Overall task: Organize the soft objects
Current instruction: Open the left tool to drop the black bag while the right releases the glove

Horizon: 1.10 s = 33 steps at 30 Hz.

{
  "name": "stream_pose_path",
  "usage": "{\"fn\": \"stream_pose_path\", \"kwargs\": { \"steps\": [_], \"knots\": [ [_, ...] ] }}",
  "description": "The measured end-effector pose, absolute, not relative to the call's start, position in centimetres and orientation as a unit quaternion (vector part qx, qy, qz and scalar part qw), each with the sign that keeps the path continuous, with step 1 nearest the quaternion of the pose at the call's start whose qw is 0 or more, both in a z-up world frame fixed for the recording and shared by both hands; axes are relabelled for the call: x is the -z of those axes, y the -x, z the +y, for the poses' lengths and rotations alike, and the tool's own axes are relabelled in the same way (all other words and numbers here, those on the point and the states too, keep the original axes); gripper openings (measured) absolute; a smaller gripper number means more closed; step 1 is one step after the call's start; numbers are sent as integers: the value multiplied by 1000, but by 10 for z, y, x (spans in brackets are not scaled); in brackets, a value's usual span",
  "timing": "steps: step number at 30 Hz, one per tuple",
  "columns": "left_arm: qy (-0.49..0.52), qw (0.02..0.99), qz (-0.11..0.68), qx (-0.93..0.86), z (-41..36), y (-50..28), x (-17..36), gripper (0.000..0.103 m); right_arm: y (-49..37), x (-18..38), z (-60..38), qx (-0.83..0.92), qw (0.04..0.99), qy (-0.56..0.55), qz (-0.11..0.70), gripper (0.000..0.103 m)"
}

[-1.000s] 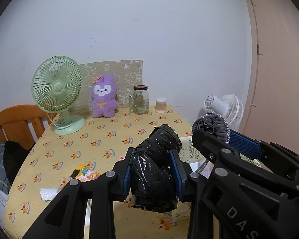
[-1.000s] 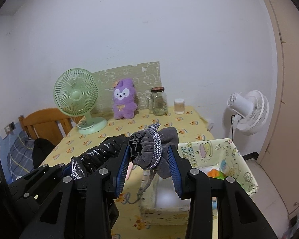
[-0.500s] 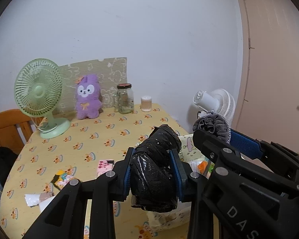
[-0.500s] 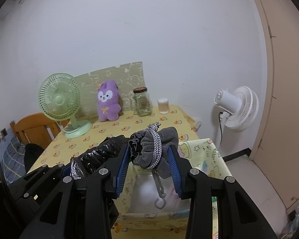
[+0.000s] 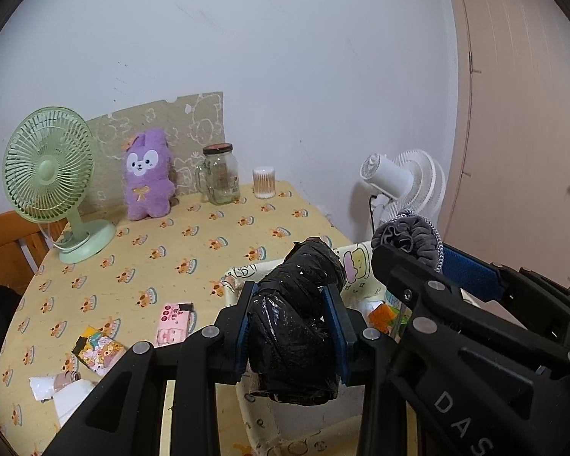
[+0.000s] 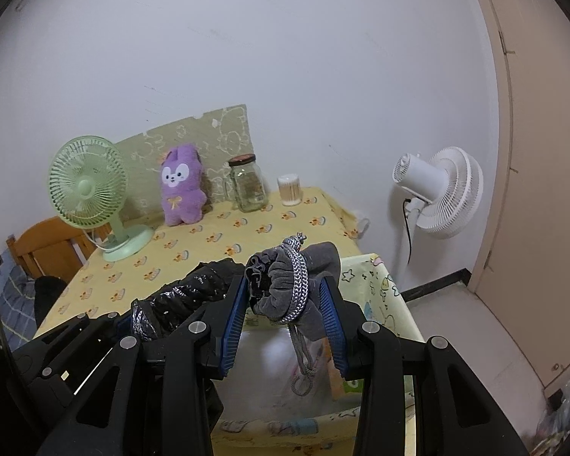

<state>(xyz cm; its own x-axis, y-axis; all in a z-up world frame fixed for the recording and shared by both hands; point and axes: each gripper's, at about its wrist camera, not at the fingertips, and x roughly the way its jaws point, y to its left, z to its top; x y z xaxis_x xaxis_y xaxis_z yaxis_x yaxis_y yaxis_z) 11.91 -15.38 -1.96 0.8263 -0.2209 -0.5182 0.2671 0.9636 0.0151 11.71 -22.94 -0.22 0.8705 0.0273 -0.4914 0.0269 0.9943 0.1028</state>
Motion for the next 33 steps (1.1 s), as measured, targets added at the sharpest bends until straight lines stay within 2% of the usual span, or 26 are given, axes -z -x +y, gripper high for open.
{"fn": "stream_pose_path", "kwargs": {
  "steps": [1,4,7,9,10,18,20,22,25,33],
  "knots": [
    [-48,953,270,128,-156,-121,21,36,-119,4,-231,1,965,-54,257,43],
    [-59,951,275,132,-159,-125,24,58,-125,10,-234,1,962,-58,265,43],
    [-66,950,278,124,-161,-129,27,71,-132,14,-237,-1,960,-61,272,43],
    [-69,950,282,119,-161,-131,29,85,-136,17,-237,-4,959,-64,277,43],
    [-69,950,282,117,-160,-133,29,87,-138,18,-237,-6,958,-65,279,43],
    [-66,945,298,116,-154,-142,33,91,-155,27,-235,-26,953,-86,291,45],
    [-63,944,303,114,-152,-145,35,92,-158,29,-232,-29,952,-83,295,53],
    [-61,944,305,114,-150,-147,36,93,-160,30,-230,-30,952,-82,295,72],
    [-55,943,307,116,-147,-148,38,95,-159,30,-228,-25,954,-85,287,84],
    [-51,943,307,121,-144,-147,39,97,-157,29,-222,-14,953,-72,295,86]
  ]
}}
